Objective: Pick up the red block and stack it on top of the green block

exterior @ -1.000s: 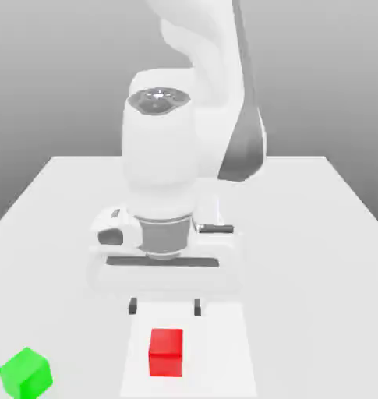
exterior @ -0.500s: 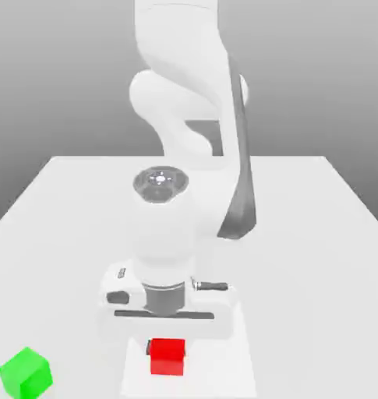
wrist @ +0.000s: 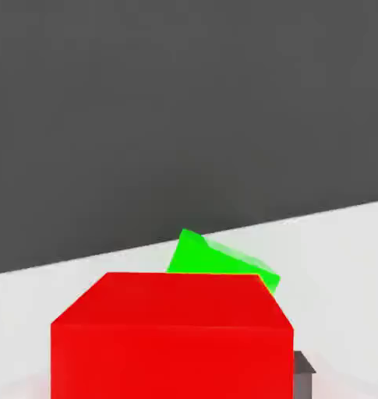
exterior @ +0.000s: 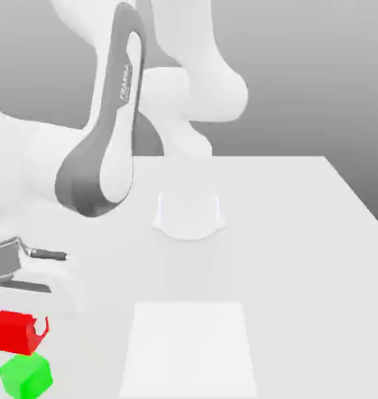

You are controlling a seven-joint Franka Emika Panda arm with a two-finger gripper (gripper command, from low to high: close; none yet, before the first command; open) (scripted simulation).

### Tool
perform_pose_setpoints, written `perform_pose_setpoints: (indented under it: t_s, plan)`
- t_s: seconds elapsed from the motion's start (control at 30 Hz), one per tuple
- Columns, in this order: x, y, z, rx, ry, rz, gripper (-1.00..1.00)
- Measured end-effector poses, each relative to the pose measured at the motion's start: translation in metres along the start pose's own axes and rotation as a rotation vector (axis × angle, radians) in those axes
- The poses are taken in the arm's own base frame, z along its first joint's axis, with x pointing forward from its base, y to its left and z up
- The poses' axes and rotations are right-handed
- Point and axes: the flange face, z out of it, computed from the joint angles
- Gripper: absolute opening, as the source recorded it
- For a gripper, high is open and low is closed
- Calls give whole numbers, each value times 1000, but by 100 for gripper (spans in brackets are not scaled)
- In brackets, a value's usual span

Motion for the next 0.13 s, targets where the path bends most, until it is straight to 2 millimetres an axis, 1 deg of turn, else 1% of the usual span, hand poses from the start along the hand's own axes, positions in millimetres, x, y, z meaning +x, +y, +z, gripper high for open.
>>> perform_pose_setpoints:
  t_s: [0.13]
  plan:
    - [0, 0, 0, 0, 0, 0, 100]
